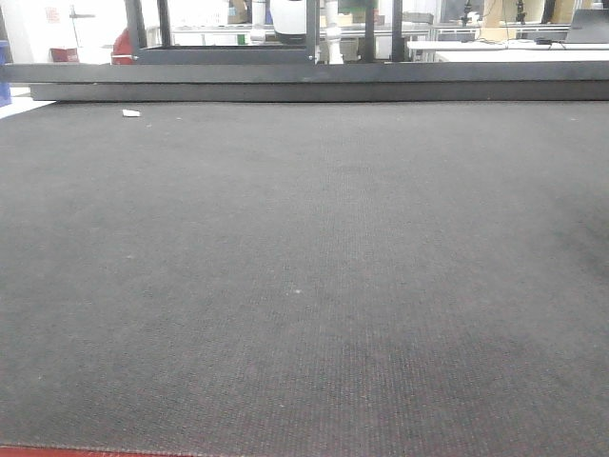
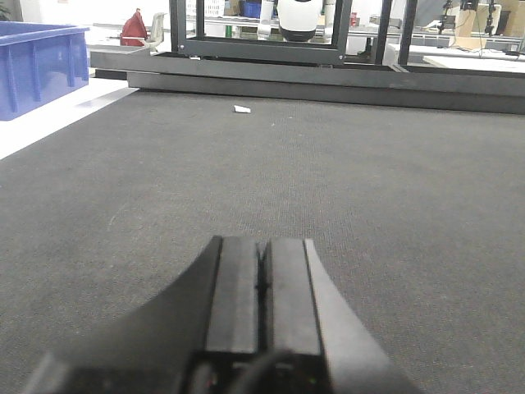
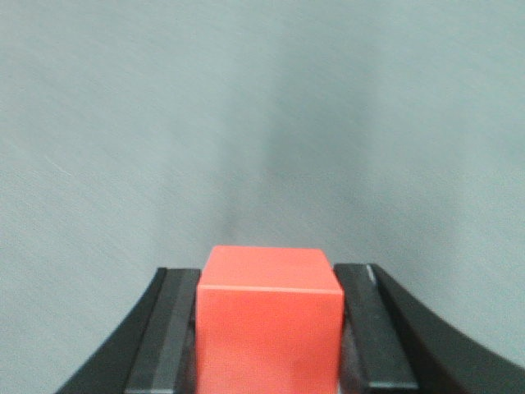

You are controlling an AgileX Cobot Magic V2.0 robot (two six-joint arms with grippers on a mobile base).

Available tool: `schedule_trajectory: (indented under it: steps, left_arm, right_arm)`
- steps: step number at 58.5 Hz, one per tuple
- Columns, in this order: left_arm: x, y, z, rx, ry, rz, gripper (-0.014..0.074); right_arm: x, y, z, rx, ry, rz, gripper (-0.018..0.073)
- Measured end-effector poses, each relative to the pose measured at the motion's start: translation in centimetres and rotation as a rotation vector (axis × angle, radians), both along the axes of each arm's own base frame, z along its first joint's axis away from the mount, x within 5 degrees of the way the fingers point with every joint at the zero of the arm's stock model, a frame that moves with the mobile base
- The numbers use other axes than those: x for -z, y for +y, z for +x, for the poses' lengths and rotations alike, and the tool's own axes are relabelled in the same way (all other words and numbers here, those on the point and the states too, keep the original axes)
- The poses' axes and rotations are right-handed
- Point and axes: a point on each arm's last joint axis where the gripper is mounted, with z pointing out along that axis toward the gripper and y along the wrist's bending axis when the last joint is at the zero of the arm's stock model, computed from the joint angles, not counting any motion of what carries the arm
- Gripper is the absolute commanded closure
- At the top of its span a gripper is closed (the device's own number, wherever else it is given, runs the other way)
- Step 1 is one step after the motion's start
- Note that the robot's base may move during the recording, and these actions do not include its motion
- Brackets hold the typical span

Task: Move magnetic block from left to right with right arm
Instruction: 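Close the right gripper on the red cube and lift it, then hold the red cube raised in the right gripper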

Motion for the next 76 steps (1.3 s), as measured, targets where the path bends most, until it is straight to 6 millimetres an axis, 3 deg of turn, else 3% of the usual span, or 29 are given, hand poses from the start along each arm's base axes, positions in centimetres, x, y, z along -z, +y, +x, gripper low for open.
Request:
schedule_trajectory:
  steps: [21, 48, 59, 76]
  left_arm:
    - [0.0, 0.0, 0.0, 0.000, 0.000, 0.000, 0.0722]
    - [0.0, 0.0, 0.0, 0.000, 0.000, 0.000, 0.0722]
    - [0.0, 0.0, 0.0, 0.000, 0.000, 0.000, 0.0722]
    - [0.0, 0.0, 0.0, 0.000, 0.000, 0.000, 0.0722]
  right_arm:
    - [1.7, -0.9, -10.1, -0.011, -0.167, 0.014, 0.0385]
    - [-1.6, -1.7, -19.0, -0.011, -0.584, 0.045, 0.0385]
    - [-2.0, -1.9, -21.2, -0.011, -0.695, 0.050, 0.0385]
    - [-2.1, -1.9, -21.4, -0.011, -0.707, 0.051, 0.0385]
